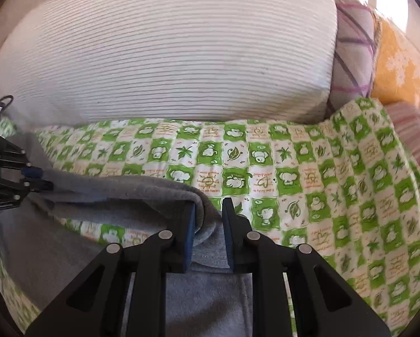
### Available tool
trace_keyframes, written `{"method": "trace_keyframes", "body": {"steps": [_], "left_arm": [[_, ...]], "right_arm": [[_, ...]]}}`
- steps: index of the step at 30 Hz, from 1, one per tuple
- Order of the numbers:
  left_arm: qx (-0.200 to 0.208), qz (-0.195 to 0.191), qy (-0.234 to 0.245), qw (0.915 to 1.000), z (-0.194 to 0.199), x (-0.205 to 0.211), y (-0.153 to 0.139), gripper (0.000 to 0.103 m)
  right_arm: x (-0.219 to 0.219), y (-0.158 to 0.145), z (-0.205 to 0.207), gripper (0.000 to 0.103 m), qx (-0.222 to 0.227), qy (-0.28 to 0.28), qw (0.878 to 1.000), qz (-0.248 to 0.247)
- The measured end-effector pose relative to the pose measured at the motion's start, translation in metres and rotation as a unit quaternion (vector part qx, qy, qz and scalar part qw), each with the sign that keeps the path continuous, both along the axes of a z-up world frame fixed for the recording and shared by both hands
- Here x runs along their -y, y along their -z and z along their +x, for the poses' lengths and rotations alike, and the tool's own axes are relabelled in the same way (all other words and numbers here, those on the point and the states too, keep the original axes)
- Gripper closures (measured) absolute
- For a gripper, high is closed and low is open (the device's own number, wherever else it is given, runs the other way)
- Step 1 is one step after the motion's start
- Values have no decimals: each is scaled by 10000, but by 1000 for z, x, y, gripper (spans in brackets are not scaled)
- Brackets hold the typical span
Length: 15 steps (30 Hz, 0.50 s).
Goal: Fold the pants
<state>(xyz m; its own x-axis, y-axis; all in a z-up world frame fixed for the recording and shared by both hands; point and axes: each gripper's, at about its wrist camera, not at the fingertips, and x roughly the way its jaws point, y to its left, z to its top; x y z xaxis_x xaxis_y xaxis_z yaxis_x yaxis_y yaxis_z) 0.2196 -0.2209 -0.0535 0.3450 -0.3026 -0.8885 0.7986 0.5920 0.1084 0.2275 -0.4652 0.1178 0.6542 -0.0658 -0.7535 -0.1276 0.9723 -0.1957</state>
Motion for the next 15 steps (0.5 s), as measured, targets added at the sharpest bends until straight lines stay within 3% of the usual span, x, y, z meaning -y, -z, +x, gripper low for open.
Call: {"method": "trace_keyframes", "body": {"steps": [10, 15], "left_arm": [[62, -333, -698, 9970, -60, -11, 1, 95], [269, -319, -777, 9961, -90, -6, 8, 95]], "right_arm": [[-9, 17, -67, 83, -76, -626, 9946, -826], [-5, 26, -83, 83, -155, -695, 9881, -1365]]}}
